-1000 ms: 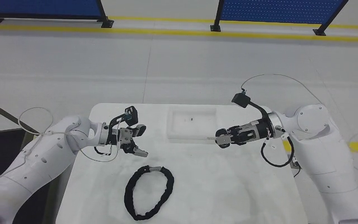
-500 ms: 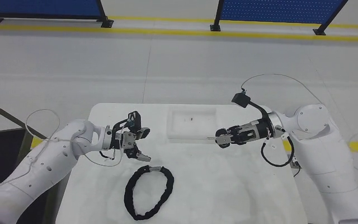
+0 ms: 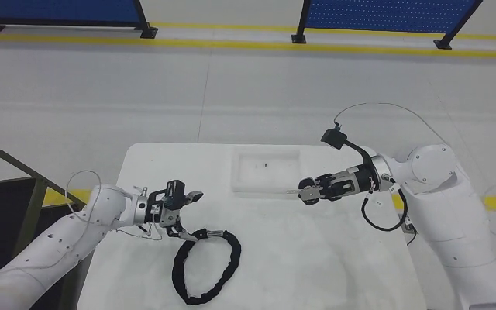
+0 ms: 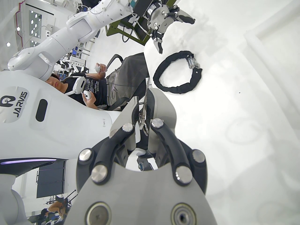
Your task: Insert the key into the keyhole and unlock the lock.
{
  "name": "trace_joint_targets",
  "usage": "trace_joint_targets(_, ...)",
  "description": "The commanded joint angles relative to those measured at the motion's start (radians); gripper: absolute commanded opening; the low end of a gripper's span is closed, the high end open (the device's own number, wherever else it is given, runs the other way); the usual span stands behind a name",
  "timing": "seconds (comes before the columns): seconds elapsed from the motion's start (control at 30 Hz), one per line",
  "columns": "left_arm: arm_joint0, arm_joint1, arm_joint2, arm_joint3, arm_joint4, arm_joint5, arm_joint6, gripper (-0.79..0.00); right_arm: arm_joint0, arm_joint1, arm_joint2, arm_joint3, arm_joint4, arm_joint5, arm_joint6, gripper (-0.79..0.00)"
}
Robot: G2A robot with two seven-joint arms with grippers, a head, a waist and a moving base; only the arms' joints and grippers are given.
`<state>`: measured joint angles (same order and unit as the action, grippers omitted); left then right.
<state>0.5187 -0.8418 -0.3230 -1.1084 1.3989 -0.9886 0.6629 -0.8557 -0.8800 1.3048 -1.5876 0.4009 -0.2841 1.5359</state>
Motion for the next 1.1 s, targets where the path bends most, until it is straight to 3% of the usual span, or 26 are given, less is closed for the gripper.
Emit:
trace_joint_targets(0.0, 0.002, -0.014, 0.017, 0.019, 0.1, 0.026, 0.093, 0.0, 0.0, 0.0, 0.0, 0.0, 0.0, 0.0, 0.0, -0.785)
trace_joint_targets(0.17, 0.007, -0.057, 0.057, 0.086, 0.216, 0.066, 0.182, 0.0, 0.0, 0.0, 0.0, 0.0, 0.0, 0.0, 0.0, -0.785)
trace_joint_targets(0.47, 0.019, -0.14, 0.094, 0.203, 0.268, 0.106, 0.206, 0.0, 0.0, 0.0, 0.0, 0.0, 0.0, 0.0, 0.0, -0.785)
trace_joint_targets(0.83, 0.022, -0.196, 0.103, 0.26, 0.341, 0.192, 0.217, 0.0, 0.0, 0.0, 0.0, 0.0, 0.0, 0.0, 0.0, -0.785)
trace_joint_targets(1.07, 0.025, -0.215, 0.099, 0.287, 0.364, 0.215, 0.228, -0.32, 0.0, 0.0, 0.0, 0.0, 0.0, 0.0, 0.0, -0.785)
